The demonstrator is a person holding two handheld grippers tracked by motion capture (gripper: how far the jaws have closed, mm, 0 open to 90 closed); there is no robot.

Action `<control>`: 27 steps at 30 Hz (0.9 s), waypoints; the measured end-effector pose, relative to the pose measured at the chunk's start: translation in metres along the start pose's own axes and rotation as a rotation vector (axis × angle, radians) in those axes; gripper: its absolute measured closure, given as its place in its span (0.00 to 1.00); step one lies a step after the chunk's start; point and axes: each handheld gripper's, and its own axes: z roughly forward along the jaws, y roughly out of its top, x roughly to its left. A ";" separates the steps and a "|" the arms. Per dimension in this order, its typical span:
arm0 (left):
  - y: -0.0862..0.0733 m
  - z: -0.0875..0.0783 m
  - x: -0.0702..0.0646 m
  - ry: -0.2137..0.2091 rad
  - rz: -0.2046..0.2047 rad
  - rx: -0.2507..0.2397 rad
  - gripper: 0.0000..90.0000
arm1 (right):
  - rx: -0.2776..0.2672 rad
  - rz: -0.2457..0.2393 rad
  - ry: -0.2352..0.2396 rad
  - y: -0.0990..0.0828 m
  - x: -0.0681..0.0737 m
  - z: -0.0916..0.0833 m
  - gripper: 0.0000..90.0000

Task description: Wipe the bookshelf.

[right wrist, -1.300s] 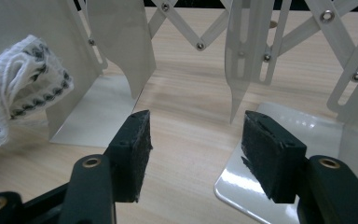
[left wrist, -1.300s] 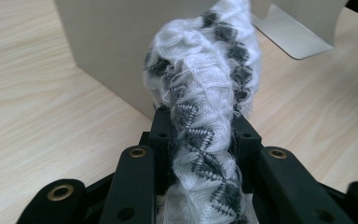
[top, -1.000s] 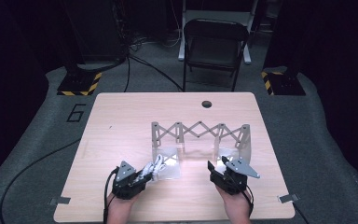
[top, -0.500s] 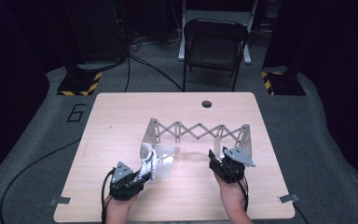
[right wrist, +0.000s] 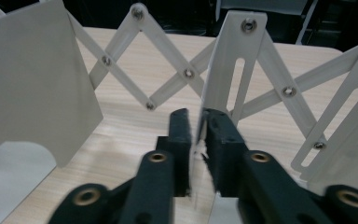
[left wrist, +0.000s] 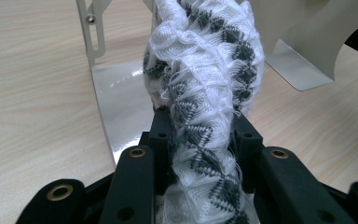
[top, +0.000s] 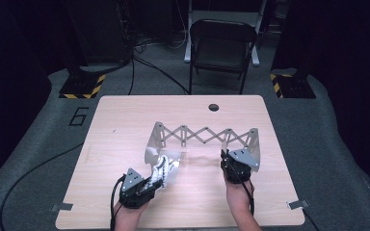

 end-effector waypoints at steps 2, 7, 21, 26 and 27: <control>0.000 -0.001 0.000 -0.003 -0.003 -0.001 0.75 | 0.005 0.000 -0.001 -0.001 -0.001 0.000 0.92; -0.001 0.000 -0.003 -0.001 -0.013 -0.006 0.75 | 0.013 0.001 0.027 -0.003 0.004 -0.008 0.97; -0.009 -0.024 0.022 0.127 -0.059 0.000 0.76 | 0.011 0.000 0.085 -0.010 0.017 -0.020 0.95; -0.009 -0.032 0.035 0.184 -0.082 -0.011 0.76 | 0.016 0.003 0.105 -0.010 0.020 -0.023 0.95; -0.009 -0.034 0.039 0.186 -0.096 -0.004 0.76 | 0.017 -0.001 0.105 -0.011 0.021 -0.024 0.95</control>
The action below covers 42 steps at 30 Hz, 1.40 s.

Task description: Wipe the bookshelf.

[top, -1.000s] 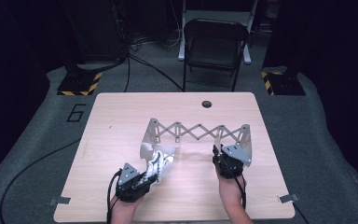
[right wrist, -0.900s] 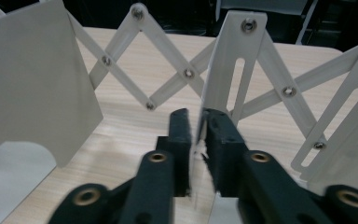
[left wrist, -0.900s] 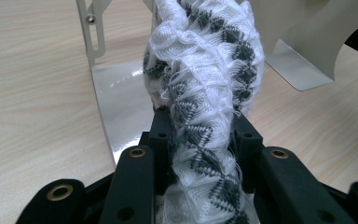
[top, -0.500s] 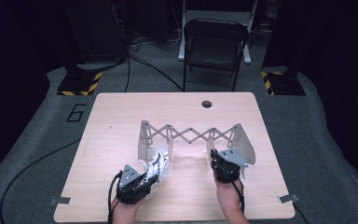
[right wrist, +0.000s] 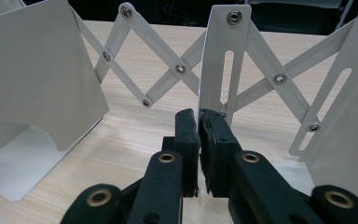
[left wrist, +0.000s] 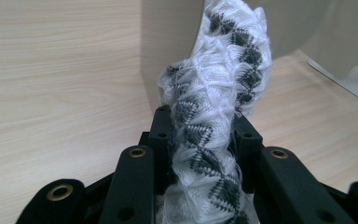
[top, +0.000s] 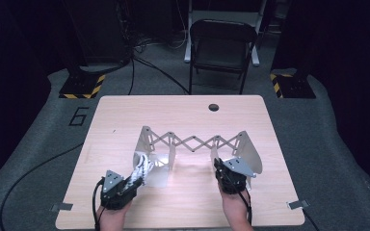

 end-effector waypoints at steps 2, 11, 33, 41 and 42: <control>0.002 -0.002 0.010 0.034 -0.031 -0.015 0.76 | -0.003 -0.006 0.014 -0.001 0.003 0.000 0.94; 0.005 -0.004 0.013 0.022 -0.055 -0.044 0.76 | -0.001 0.004 0.042 -0.002 0.004 0.000 0.91; 0.074 0.041 -0.045 -0.117 0.093 -0.057 0.76 | -0.001 -0.042 0.121 -0.021 0.001 -0.012 0.47; 0.071 0.064 -0.041 -0.133 0.092 -0.031 0.76 | -0.010 -0.060 0.107 -0.008 0.003 0.000 0.48; 0.070 0.066 -0.040 -0.136 0.101 -0.021 0.76 | -0.006 -0.061 0.103 -0.006 0.003 0.002 0.49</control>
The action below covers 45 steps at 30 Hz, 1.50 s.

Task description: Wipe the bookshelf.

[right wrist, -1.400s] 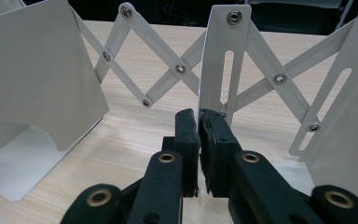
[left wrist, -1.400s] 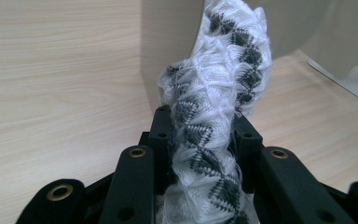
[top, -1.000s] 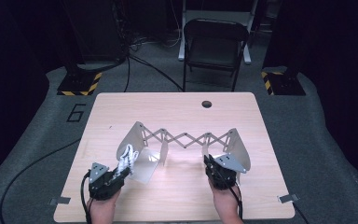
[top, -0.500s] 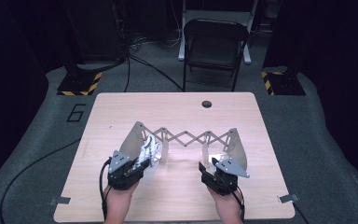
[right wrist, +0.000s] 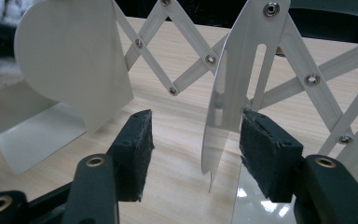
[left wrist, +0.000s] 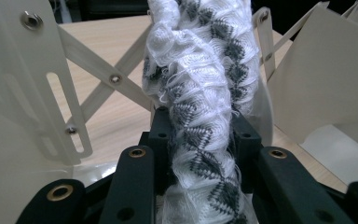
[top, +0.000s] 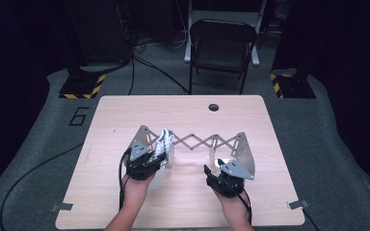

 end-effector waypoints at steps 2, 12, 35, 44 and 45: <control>-0.003 0.003 0.001 -0.007 -0.005 0.008 0.76 | 0.007 0.004 -0.006 0.004 -0.001 0.004 0.50; -0.028 0.025 0.005 -0.020 0.009 0.137 0.76 | 0.015 -0.017 -0.045 0.006 0.000 0.013 0.84; -0.035 0.034 -0.002 0.009 -0.005 0.124 0.76 | 0.021 0.001 -0.035 0.002 -0.002 0.010 0.88; -0.030 0.027 -0.001 -0.001 0.009 0.121 0.76 | 0.028 0.001 -0.035 0.003 -0.001 0.009 0.88; -0.021 0.021 -0.003 -0.001 0.002 0.080 0.76 | 0.027 0.002 -0.034 0.003 -0.001 0.009 0.88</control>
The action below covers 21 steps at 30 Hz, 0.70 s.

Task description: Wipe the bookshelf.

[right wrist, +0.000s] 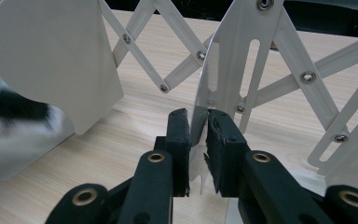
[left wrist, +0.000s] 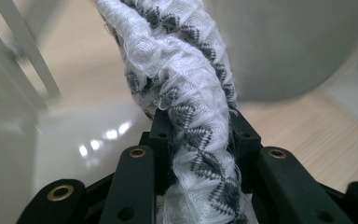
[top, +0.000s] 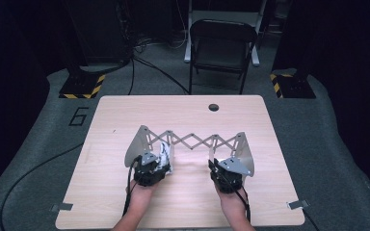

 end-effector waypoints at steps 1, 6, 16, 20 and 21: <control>0.008 -0.006 -0.001 -0.003 0.005 -0.028 0.76 | -0.008 0.003 -0.004 0.000 0.000 0.000 0.88; 0.026 -0.017 -0.001 -0.009 0.040 -0.056 0.76 | -0.004 0.008 0.001 0.000 0.001 0.000 0.88; -0.026 0.033 0.002 0.003 -0.005 0.132 0.76 | -0.014 0.010 0.001 -0.001 0.000 0.000 0.88; -0.020 0.025 0.003 0.003 -0.006 0.115 0.76 | -0.003 0.012 0.006 -0.001 0.000 -0.001 0.88; -0.014 0.019 0.003 0.004 -0.005 0.084 0.76 | -0.006 0.008 0.011 -0.001 0.000 -0.001 0.88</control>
